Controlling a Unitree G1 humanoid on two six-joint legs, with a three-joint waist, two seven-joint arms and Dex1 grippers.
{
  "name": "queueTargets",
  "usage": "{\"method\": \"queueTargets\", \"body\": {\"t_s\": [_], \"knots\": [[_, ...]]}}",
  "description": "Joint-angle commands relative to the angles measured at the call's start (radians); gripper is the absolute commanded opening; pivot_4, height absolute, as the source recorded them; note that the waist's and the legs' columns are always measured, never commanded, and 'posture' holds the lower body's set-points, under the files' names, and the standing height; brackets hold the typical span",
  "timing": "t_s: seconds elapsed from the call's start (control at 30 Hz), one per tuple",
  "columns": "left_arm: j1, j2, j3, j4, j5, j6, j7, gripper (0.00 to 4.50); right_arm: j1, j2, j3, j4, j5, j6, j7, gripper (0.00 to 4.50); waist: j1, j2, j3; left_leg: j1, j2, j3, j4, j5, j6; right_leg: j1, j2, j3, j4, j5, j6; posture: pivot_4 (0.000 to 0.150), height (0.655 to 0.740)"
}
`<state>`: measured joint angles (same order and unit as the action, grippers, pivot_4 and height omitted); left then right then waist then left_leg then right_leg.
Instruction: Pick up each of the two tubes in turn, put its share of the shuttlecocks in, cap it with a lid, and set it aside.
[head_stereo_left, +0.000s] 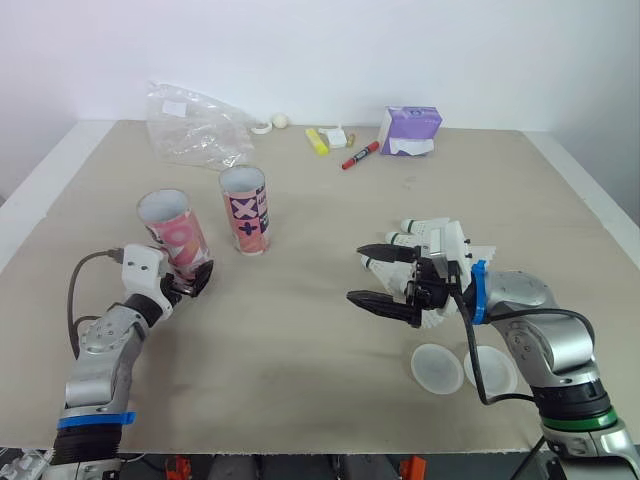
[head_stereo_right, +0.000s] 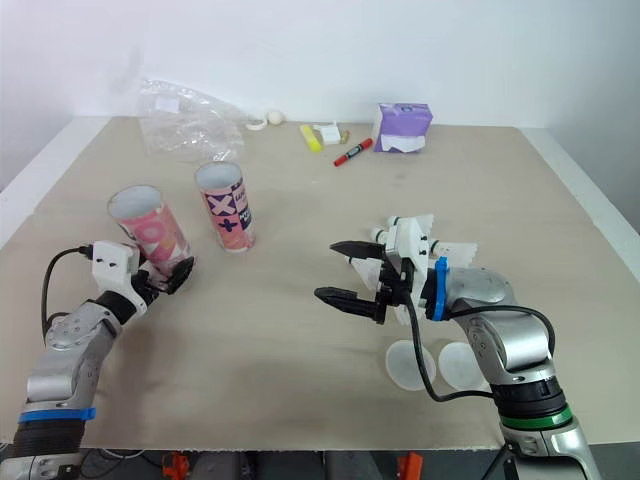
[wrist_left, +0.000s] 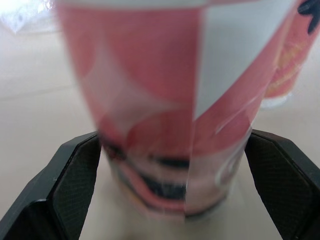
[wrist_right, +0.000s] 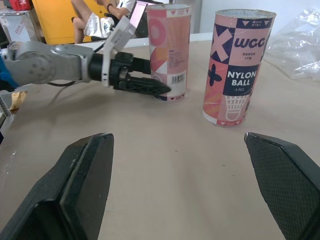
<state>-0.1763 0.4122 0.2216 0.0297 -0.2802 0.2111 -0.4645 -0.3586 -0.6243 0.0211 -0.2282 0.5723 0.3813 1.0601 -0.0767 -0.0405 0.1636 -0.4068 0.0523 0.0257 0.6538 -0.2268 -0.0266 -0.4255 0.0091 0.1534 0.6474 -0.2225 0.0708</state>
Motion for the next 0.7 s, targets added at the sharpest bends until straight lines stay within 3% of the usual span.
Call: {"method": "queueTargets", "body": {"t_s": [0.03,0.3,0.7], "knots": [[-0.058,0.024,-0.007,0.084,0.017,-0.072,-0.043,4.50,0.001,-0.010,-0.031,-0.046,0.006,-0.010,-0.005,4.48,0.001,0.000,0.000,0.000,0.000,0.000,-0.001,0.000,0.000,0.000,0.000,0.000,0.000,0.000,0.000,0.150,0.7400],[-0.124,0.028,-0.015,0.201,0.011,-0.200,-0.128,4.50,-0.001,-0.015,-0.027,-0.057,0.010,-0.001,-0.008,4.48,0.001,0.000,0.000,0.000,0.000,-0.001,0.000,0.000,0.000,0.000,0.000,-0.001,0.000,0.000,0.000,0.150,0.7400],[-0.148,0.035,-0.022,0.261,0.022,-0.230,-0.158,4.50,-0.002,-0.020,-0.031,-0.081,0.021,0.031,-0.019,4.48,0.001,0.000,0.000,0.000,0.000,-0.001,-0.001,0.000,0.000,0.000,0.000,-0.001,0.000,0.000,0.001,0.150,0.7400]]}}
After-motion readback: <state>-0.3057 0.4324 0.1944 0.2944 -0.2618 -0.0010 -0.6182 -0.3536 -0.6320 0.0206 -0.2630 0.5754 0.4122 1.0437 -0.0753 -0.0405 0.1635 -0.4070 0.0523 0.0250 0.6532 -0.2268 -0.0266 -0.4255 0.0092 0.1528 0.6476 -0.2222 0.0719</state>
